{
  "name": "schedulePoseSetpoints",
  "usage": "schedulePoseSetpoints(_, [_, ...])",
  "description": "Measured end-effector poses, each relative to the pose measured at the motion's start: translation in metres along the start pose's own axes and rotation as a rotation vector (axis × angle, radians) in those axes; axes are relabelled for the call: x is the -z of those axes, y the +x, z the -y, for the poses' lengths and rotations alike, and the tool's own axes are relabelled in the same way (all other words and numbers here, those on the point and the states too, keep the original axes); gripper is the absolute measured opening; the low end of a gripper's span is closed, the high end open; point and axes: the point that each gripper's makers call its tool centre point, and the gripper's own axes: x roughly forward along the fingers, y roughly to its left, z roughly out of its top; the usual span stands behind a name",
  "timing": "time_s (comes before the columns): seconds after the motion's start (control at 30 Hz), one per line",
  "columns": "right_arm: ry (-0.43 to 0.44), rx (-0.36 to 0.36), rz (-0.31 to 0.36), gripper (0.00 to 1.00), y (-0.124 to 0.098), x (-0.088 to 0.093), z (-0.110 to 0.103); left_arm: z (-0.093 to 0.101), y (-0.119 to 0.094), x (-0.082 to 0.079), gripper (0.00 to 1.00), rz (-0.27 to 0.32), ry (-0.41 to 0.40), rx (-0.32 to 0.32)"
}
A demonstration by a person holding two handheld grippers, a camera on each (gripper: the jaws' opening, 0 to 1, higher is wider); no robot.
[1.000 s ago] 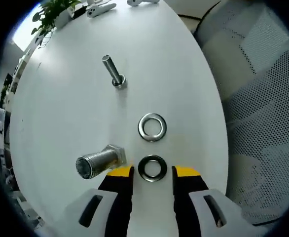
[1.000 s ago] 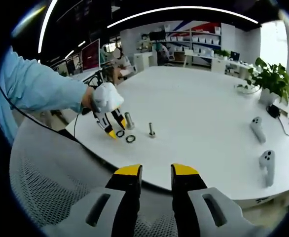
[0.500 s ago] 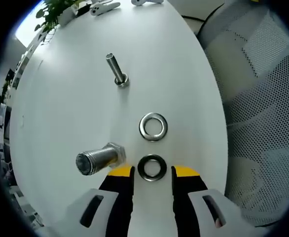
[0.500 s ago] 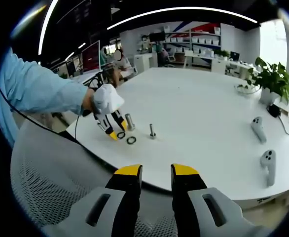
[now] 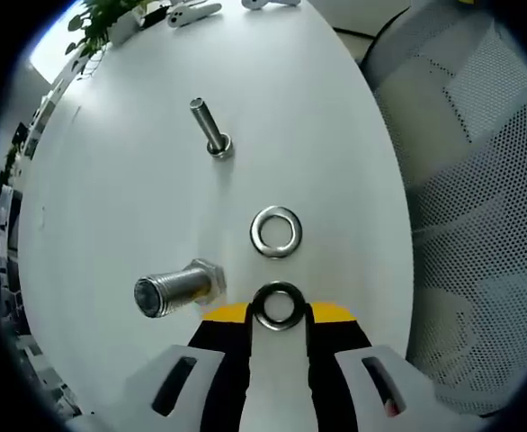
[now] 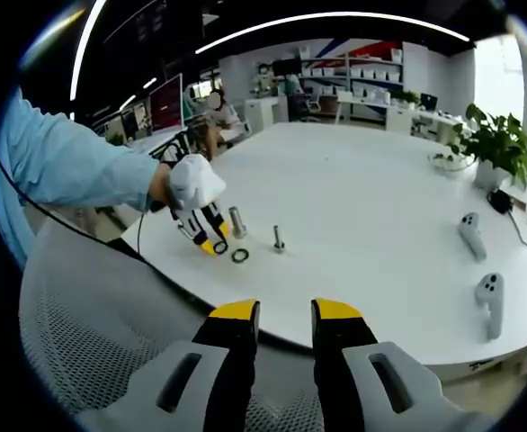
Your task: Place the washer onto the threaded stud by aligning its center hole with the stud, sliding it down to the base, and recovering from edge contact or off-axis alignment until the washer reaches the visible bottom stop.
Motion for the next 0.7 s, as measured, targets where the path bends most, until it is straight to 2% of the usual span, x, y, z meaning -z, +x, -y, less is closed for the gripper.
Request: schedulePoseSetpoints(0.7, [0.003,-0.002,0.006,0.25,0.0,-0.0006,-0.0002,-0.0018,-0.0014,0.0016,0.19,0.038,-0.086,-0.015])
